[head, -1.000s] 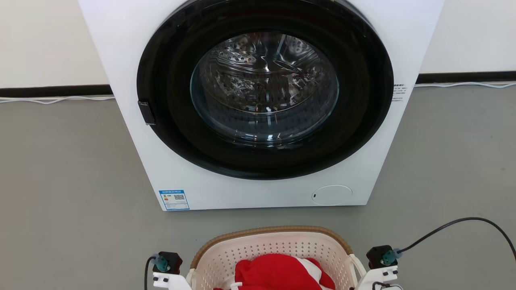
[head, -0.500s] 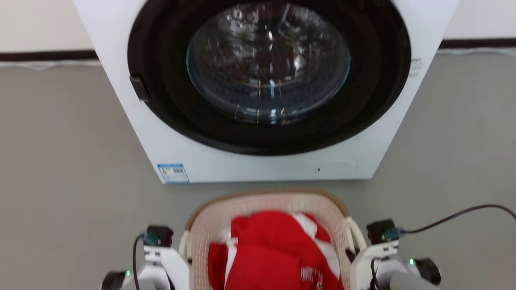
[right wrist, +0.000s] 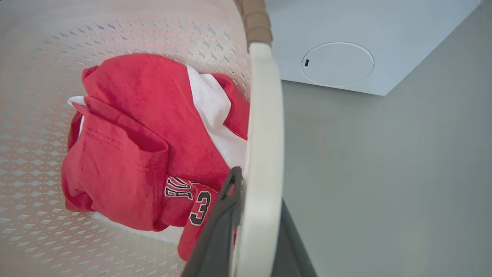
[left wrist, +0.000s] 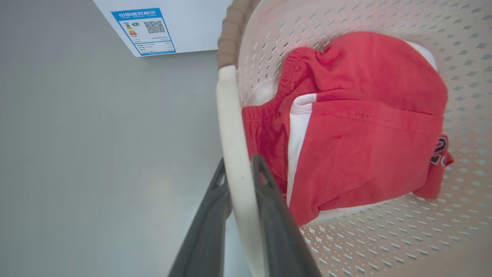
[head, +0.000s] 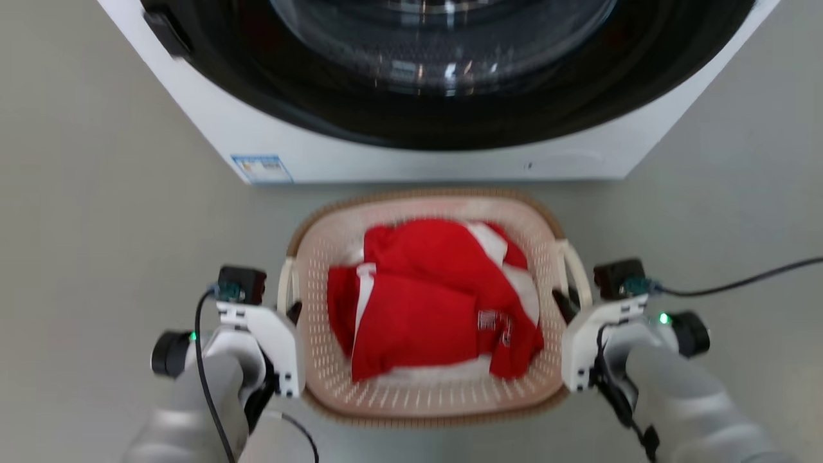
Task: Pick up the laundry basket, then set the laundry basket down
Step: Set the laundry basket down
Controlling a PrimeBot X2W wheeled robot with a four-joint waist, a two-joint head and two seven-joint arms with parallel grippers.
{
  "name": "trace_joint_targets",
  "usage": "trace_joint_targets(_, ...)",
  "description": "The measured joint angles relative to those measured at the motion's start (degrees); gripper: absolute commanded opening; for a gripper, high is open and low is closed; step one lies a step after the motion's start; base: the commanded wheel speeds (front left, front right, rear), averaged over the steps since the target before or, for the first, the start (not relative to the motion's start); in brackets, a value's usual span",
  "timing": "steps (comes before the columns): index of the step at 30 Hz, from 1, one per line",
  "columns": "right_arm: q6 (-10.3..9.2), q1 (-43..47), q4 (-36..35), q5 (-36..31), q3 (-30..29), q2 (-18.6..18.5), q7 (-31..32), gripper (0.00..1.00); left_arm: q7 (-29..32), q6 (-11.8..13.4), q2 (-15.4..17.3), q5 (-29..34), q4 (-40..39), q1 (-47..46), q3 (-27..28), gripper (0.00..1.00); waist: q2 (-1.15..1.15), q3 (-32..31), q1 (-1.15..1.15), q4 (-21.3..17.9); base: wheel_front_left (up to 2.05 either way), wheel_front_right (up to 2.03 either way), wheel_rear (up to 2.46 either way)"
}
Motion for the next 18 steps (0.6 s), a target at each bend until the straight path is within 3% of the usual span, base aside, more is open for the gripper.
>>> trace_joint_targets(9, 0.0, -8.8, 1.4, -1.3, 1.0, -1.3, -2.4, 0.0, -3.6, 0.3, -0.2, 1.8, 0.0, -7.9, -0.6, 0.0, 0.0, 12.3, 0.0, 0.7, 0.0, 0.0, 0.0)
trace_joint_targets(18, 0.0, -12.1, 2.1, -2.1, 0.9, -1.6, -4.3, 0.0, -5.2, 0.6, 0.3, 3.2, -0.8, -12.0, -0.3, 0.0, 0.0, 21.3, 0.0, 0.9, 0.0, 0.0, 0.0)
